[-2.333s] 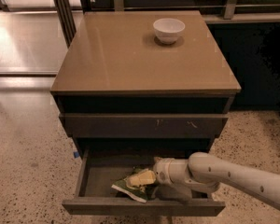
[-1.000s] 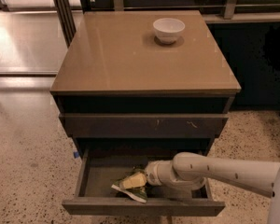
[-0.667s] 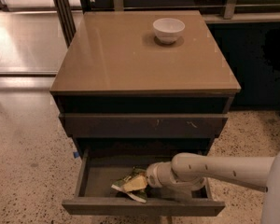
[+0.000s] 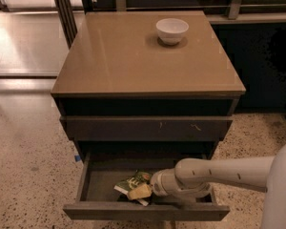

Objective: Pick green jalapeno chip bag from middle drawer and place on counter

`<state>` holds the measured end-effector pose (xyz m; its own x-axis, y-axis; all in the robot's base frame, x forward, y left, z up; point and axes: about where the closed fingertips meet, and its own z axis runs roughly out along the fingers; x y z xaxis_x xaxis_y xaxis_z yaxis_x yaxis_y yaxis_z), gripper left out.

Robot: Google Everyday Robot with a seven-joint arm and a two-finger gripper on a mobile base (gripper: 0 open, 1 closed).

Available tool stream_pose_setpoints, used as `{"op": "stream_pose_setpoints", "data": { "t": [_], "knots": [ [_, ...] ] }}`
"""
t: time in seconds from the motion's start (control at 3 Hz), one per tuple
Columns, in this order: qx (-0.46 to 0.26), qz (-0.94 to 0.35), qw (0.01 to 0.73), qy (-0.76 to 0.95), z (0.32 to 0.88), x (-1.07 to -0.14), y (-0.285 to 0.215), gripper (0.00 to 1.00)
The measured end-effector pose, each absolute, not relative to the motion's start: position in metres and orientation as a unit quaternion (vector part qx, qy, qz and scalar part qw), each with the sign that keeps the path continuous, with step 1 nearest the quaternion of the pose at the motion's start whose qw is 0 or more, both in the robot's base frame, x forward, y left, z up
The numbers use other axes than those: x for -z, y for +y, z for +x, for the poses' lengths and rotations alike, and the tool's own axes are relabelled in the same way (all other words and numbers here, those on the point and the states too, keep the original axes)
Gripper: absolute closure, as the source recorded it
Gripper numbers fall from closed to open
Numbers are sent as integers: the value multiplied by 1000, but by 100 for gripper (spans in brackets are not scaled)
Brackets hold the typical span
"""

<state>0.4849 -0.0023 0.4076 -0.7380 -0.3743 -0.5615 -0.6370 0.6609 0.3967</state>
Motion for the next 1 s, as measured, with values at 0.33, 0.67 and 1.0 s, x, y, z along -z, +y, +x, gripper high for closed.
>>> {"op": "stream_pose_setpoints", "data": {
  "t": [0.33, 0.67, 1.0],
  "knots": [
    [-296, -286, 222, 884, 485, -408, -2, 40],
    [-296, -286, 222, 884, 485, -408, -2, 64],
    [-296, -286, 222, 884, 485, -408, -2, 87]
  ]
}}
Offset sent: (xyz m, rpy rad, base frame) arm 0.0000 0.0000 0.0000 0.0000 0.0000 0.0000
